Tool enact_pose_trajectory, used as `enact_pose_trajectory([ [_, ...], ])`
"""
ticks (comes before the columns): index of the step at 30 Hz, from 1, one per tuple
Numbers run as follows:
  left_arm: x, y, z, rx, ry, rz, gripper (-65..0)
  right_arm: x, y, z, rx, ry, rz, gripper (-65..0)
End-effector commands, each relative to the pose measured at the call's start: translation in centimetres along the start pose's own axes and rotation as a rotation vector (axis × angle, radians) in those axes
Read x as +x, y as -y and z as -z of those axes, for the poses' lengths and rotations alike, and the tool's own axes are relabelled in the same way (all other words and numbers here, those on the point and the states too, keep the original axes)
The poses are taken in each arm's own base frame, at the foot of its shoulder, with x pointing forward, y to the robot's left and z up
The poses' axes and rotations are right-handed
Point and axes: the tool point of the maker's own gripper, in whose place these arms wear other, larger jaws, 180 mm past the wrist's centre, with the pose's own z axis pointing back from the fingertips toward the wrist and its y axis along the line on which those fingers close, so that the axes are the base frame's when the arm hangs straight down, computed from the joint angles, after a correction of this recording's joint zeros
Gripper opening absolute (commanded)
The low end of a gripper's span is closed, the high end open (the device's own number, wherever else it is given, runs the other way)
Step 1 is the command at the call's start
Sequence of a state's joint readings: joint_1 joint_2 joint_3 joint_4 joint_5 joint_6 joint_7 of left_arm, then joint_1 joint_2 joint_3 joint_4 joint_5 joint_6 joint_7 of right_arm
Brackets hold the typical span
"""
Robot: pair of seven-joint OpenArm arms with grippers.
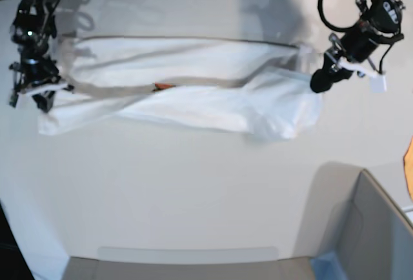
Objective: Layout the t-shirt on the table in an organized manner, then fold the t-shirt properly
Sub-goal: 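Lay the folded hem down and open both grippers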
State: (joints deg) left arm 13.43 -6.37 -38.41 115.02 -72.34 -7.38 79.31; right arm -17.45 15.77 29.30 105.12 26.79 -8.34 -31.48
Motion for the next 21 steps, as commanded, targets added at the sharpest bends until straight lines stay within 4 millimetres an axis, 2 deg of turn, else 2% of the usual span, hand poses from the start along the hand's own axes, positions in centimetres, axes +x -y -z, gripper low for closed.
enact_pose_trajectory([
  [1,0.5,1.3,-0.4,-0.051,0.006,0.009,-65.0,2.1,0.1,-0.4,0.001,0.063,-0.022,-65.0],
  [3,0.5,1.4,-0.4,-0.055,0.007,0.007,-65.0,2.4,0.0,-0.7,0.003,0.072,-0.027,-65.0],
  [10,-0.3,1.0,-0.5,-0.043,-0.012,-0.004,-65.0,0.1,0.3,-1.5,-0.002,0.020,-0.033,-65.0],
  [17,-0.5,0.6,-0.6,-0.030,-0.017,-0.009,-65.0,-1.3,-1.0,-3.9,0.020,0.001,-0.030,-65.0],
  [21,-0.5,0.6,-0.5,-0.031,-0.018,-0.009,-65.0,-3.6,-0.9,-4.9,0.022,-0.061,-0.040,-65.0],
])
